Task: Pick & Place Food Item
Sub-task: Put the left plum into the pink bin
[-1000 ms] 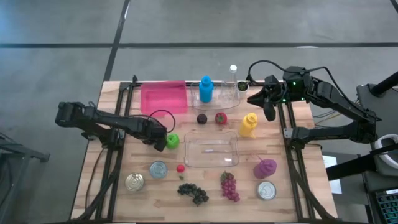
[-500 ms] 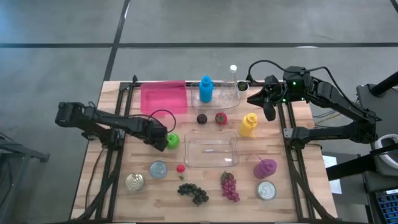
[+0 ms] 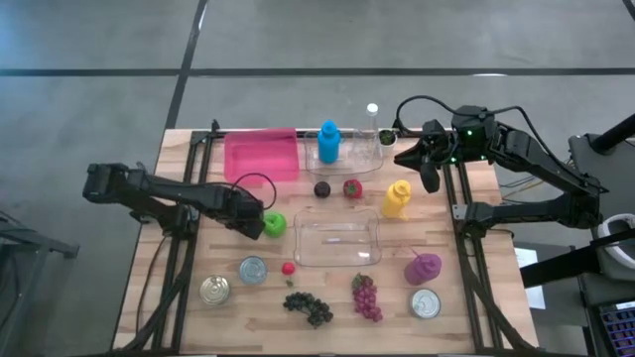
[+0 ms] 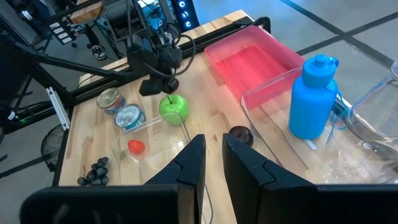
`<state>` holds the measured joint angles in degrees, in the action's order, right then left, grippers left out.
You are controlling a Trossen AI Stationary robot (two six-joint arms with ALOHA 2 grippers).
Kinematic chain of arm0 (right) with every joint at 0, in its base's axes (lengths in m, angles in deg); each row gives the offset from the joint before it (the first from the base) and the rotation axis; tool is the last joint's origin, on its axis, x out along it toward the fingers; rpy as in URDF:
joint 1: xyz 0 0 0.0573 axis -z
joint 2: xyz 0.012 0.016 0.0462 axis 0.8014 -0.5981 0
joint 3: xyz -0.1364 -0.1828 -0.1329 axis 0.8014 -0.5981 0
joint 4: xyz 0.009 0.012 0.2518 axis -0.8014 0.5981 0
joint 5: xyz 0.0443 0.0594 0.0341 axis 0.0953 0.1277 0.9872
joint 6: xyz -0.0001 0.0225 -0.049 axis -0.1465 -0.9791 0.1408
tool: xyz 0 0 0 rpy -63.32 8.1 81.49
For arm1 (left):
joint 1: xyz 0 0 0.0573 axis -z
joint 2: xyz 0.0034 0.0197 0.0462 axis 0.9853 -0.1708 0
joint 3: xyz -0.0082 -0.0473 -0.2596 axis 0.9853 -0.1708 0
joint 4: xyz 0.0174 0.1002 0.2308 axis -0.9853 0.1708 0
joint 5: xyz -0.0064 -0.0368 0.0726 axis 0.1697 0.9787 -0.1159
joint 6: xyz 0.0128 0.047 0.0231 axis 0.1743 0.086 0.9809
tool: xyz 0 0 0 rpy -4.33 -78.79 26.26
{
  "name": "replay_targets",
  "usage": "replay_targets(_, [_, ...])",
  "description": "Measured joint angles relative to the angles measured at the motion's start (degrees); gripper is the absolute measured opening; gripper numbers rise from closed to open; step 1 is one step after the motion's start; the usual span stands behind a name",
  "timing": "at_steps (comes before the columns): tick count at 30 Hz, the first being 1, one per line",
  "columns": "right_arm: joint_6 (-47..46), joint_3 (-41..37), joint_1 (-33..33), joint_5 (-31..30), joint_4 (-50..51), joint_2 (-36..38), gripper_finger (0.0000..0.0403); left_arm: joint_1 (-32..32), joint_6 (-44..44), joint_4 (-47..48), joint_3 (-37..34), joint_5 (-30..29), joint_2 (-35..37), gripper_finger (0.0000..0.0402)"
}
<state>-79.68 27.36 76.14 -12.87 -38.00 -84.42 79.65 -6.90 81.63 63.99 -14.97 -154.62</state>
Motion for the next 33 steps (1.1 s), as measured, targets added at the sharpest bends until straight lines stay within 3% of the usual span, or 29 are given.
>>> replay_targets(9, [0.2,-0.01,0.02,-0.02,0.0,0.0,0.0052,-1.23,-3.48,9.94,7.4,-2.28,8.75,0.0224])
replay_targets(17, [0.2,-0.01,0.0,-0.04,0.0,0.0,0.0052,-6.52,-4.05,9.9,14.42,-15.98,10.43,0.0218])
replay_targets(21, [0.2,0.0,0.0,-0.04,0.0,0.0,0.0052,-13.76,-2.41,9.0,16.17,-18.89,10.38,0.0224])
replay_targets(25, [0.2,0.01,0.0,-0.04,0.0,0.0,0.0052,-23.55,5.68,6.49,16.39,-18.51,10.38,0.0228])
replay_targets(33, [0.22,0.01,0.0,-0.04,0.0,0.0,0.0052,-42.66,19.81,-1.85,16.1,-13.66,5.15,0.022])
